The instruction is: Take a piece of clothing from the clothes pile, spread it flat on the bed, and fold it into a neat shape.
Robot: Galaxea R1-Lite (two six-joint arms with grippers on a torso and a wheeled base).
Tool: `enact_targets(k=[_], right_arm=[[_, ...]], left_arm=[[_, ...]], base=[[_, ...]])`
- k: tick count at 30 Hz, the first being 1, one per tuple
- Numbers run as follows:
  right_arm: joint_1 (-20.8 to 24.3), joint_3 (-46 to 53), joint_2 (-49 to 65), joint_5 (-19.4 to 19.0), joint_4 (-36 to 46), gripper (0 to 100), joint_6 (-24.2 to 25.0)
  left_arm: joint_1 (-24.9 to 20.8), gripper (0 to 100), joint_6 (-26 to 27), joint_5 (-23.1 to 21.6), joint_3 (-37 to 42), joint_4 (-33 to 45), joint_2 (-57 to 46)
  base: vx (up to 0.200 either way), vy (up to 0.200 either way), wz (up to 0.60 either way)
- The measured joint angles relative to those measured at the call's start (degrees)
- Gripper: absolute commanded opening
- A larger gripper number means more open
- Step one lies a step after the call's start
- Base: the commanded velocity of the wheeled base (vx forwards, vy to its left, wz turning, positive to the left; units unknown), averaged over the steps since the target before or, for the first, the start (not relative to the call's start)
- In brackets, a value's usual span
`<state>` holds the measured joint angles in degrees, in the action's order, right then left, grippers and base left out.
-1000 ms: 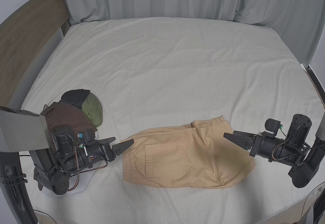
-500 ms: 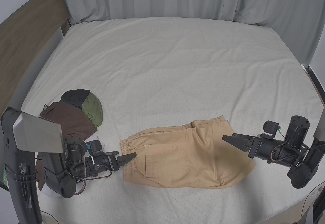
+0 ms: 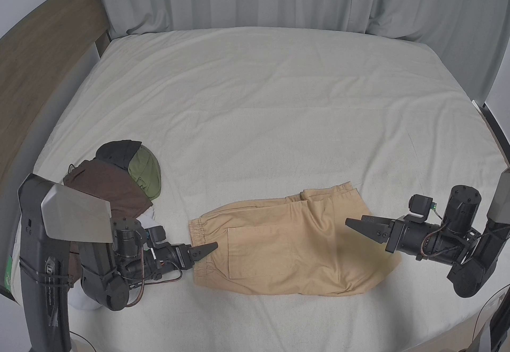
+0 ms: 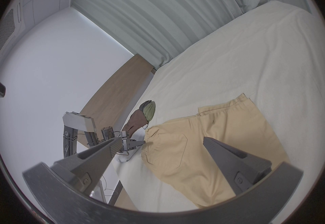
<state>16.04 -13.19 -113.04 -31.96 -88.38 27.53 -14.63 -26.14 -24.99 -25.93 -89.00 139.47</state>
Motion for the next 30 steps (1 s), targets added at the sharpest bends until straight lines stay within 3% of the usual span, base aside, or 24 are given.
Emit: enact_targets(k=[7, 13, 25, 26, 30], right_arm=[[0.0, 0.1, -0.3, 0.0, 0.0, 100, 0.0], [0.1, 0.1, -0.6, 0.1, 0.0, 100, 0.0], [0.2, 0.2, -1.1, 0.1, 0.0, 100, 0.0], [0.2, 0.2, -1.1, 0.1, 0.0, 100, 0.0], [0.1, 0.2, -1.2, 0.1, 0.0, 100, 0.0]], left_arm=[[-1.2, 100, -2.1, 1.6, -1.3, 0.0, 1.8], [-2.8, 100, -3.1, 5.5, -2.7, 0.0, 3.6], [-4.0, 100, -6.1, 6.2, -3.8, -0.1, 4.5], [-4.0, 0, -6.1, 6.2, -3.8, -0.1, 4.6], [-4.1, 0, -6.1, 6.2, -3.8, 0.0, 4.6]], base=[[0.000, 0.000, 0.00], [0.000, 0.000, 0.00], [0.000, 0.000, 0.00], [0.000, 0.000, 0.00], [0.000, 0.000, 0.00]])
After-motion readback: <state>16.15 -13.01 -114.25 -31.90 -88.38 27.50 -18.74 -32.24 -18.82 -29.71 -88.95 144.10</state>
